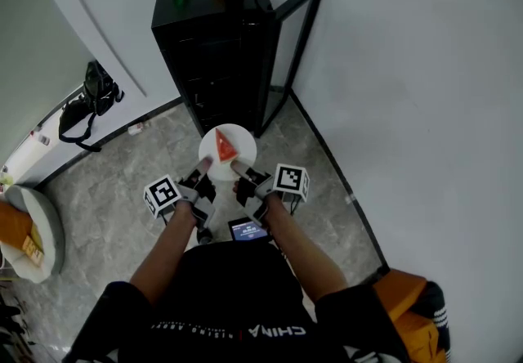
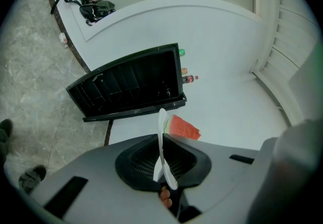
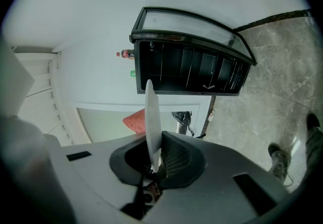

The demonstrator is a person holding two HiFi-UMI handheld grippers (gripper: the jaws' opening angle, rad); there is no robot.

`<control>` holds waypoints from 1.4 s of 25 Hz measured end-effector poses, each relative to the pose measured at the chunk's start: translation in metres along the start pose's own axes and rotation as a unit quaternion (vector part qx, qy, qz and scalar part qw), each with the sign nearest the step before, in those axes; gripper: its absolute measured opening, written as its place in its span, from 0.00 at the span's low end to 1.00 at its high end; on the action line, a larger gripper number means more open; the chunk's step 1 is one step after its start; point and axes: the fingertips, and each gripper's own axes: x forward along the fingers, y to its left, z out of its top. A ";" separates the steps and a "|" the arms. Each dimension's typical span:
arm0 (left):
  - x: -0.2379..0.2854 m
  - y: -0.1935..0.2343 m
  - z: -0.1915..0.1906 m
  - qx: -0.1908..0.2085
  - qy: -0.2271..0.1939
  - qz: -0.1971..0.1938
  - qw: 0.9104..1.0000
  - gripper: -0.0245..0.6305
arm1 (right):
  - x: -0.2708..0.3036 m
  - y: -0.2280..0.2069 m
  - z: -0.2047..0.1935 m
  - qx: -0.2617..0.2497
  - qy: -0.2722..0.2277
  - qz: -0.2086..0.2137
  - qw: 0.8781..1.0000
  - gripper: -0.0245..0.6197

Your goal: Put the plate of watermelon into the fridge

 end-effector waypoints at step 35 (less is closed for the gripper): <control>0.107 0.036 0.120 -0.007 0.019 0.009 1.000 0.08 | 0.121 -0.015 0.110 0.014 0.001 -0.011 1.000 0.09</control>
